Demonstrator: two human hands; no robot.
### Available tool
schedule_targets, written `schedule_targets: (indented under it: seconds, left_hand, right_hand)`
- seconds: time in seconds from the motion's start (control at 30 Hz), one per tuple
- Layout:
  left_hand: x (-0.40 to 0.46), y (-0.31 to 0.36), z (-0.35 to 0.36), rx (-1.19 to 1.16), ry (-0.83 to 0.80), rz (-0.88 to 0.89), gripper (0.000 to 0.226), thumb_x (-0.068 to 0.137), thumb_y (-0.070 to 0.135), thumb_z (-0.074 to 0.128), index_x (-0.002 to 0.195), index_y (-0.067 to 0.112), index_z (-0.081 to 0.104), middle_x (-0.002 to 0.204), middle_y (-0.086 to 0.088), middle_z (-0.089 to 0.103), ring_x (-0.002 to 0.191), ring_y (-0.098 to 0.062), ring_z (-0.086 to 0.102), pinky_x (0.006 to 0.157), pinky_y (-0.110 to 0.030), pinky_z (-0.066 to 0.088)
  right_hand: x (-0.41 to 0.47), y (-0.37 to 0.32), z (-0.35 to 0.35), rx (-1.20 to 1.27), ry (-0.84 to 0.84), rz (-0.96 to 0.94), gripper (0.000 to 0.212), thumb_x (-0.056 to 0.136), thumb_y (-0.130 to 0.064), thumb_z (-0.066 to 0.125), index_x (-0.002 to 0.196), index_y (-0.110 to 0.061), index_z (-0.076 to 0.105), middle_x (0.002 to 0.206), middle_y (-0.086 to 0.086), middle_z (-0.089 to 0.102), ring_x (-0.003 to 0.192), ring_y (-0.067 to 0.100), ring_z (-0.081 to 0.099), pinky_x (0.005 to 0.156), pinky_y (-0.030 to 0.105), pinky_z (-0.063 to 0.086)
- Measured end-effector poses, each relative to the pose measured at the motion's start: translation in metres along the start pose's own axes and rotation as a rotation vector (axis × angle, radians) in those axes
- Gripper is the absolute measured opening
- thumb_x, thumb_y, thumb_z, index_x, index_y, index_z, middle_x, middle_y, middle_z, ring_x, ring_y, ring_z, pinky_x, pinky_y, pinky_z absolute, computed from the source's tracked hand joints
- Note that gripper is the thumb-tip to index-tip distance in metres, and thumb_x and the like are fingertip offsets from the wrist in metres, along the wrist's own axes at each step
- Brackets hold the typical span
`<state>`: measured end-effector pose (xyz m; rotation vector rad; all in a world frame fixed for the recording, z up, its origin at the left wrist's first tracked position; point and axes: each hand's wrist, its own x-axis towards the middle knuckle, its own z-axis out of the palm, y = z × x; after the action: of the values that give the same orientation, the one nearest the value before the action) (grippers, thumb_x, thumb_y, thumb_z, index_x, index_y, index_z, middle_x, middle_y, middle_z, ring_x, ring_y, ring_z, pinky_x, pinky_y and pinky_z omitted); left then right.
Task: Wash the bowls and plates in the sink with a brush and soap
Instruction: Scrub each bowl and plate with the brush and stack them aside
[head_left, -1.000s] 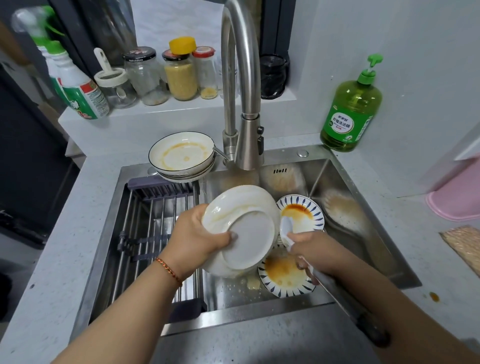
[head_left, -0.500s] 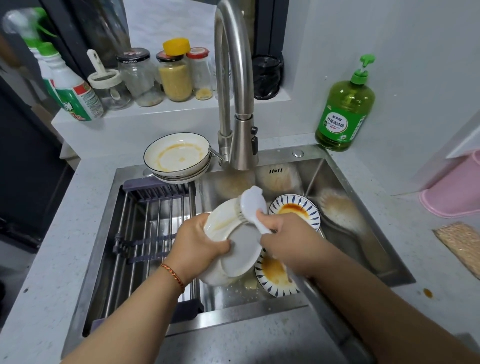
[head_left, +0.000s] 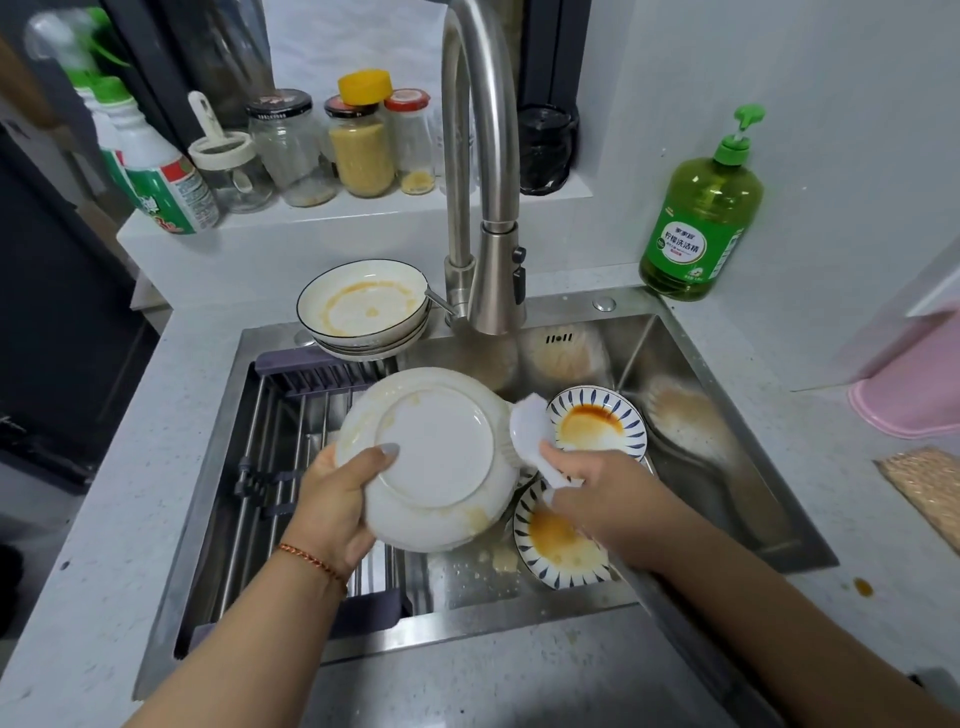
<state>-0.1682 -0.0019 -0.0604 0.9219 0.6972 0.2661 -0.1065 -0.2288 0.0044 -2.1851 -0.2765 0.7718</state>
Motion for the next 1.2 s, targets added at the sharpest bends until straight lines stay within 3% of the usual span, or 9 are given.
schedule_targets:
  seconds: [0.13, 0.23, 0.33, 0.57, 0.7, 0.8, 0.97, 1.1, 1.2]
  left_hand:
    - [-0.003, -0.006, 0.006, -0.031, -0.020, -0.009, 0.039, 0.085, -0.006, 0.057, 0.124, -0.001, 0.056, 0.107, -0.019, 0.069, 0.085, -0.029, 0.070, 0.063, -0.041, 0.059]
    - [-0.001, -0.004, 0.008, -0.038, 0.036, -0.002, 0.036, 0.085, -0.006, 0.059, 0.120, 0.003, 0.058, 0.108, -0.018, 0.068, 0.089, -0.030, 0.068, 0.064, -0.043, 0.060]
    - [0.000, -0.004, 0.007, 0.017, 0.041, 0.016, 0.033, 0.083, -0.007, 0.062, 0.114, 0.004, 0.060, 0.107, -0.017, 0.069, 0.091, -0.030, 0.068, 0.069, -0.044, 0.060]
    - [-0.009, -0.011, 0.018, 0.152, -0.073, 0.053, 0.038, 0.078, -0.010, 0.067, 0.111, 0.006, 0.061, 0.102, -0.014, 0.071, 0.092, -0.031, 0.069, 0.065, -0.041, 0.058]
    - [-0.012, -0.013, 0.027, 0.207, -0.127, 0.068, 0.052, 0.065, -0.001, 0.077, 0.115, 0.003, 0.061, 0.104, -0.017, 0.072, 0.093, -0.033, 0.070, 0.067, -0.041, 0.057]
    - [-0.010, -0.010, 0.024, 0.207, -0.096, 0.080, 0.040, 0.077, -0.007, 0.071, 0.114, 0.003, 0.061, 0.102, -0.017, 0.072, 0.090, -0.031, 0.070, 0.067, -0.040, 0.058]
    - [-0.012, -0.006, 0.018, 0.237, -0.126, 0.089, 0.034, 0.077, -0.012, 0.068, 0.103, 0.009, 0.062, 0.090, -0.007, 0.073, 0.080, -0.021, 0.071, 0.059, -0.033, 0.057]
    - [-0.012, -0.008, 0.026, 0.256, -0.151, 0.078, 0.035, 0.080, -0.014, 0.063, 0.108, 0.008, 0.061, 0.097, -0.012, 0.072, 0.086, -0.026, 0.070, 0.063, -0.037, 0.057]
    - [-0.008, -0.001, 0.025, 0.241, -0.127, 0.105, 0.031, 0.081, -0.012, 0.063, 0.103, 0.009, 0.061, 0.088, -0.008, 0.073, 0.077, -0.022, 0.071, 0.059, -0.036, 0.058]
  right_hand:
    - [0.001, -0.009, 0.000, -0.172, 0.033, -0.069, 0.059, 0.090, -0.022, 0.049, 0.145, -0.039, 0.034, 0.109, -0.009, 0.065, 0.058, 0.002, 0.048, 0.055, 0.017, 0.038]
    - [-0.011, -0.007, 0.015, -0.356, -0.071, -0.139, 0.063, 0.092, -0.023, 0.045, 0.149, -0.034, 0.023, 0.110, 0.000, 0.060, 0.076, 0.009, 0.051, 0.061, 0.020, 0.039]
    - [-0.023, -0.006, 0.028, -0.443, -0.128, -0.151, 0.064, 0.094, -0.025, 0.041, 0.152, -0.032, 0.014, 0.117, 0.003, 0.056, 0.097, 0.013, 0.053, 0.079, 0.023, 0.043]
    - [0.006, -0.011, 0.008, -0.512, 0.027, -0.061, 0.068, 0.090, -0.020, 0.040, 0.151, -0.036, 0.015, 0.082, -0.007, 0.051, 0.084, 0.015, 0.054, 0.068, 0.027, 0.042]
    - [0.002, -0.020, 0.020, -0.533, 0.021, -0.144, 0.067, 0.092, -0.023, 0.040, 0.151, -0.036, 0.012, 0.105, 0.003, 0.060, 0.097, 0.020, 0.056, 0.077, 0.031, 0.046]
    - [-0.014, -0.019, 0.028, -0.492, -0.098, -0.189, 0.065, 0.093, -0.024, 0.041, 0.151, -0.035, 0.015, 0.118, 0.001, 0.057, 0.104, 0.018, 0.054, 0.088, 0.030, 0.046]
    - [-0.003, -0.016, 0.011, -0.517, -0.082, -0.101, 0.064, 0.092, -0.024, 0.043, 0.150, -0.037, 0.019, 0.120, 0.001, 0.056, 0.100, 0.019, 0.057, 0.086, 0.032, 0.048]
    - [0.009, -0.030, 0.010, -0.410, -0.057, -0.140, 0.065, 0.090, -0.024, 0.047, 0.148, -0.042, 0.022, 0.096, -0.001, 0.060, 0.079, 0.018, 0.052, 0.074, 0.031, 0.048]
    - [0.000, -0.032, 0.017, -0.442, -0.137, -0.178, 0.066, 0.092, -0.026, 0.045, 0.148, -0.044, 0.016, 0.106, -0.001, 0.061, 0.080, 0.015, 0.056, 0.076, 0.030, 0.050]
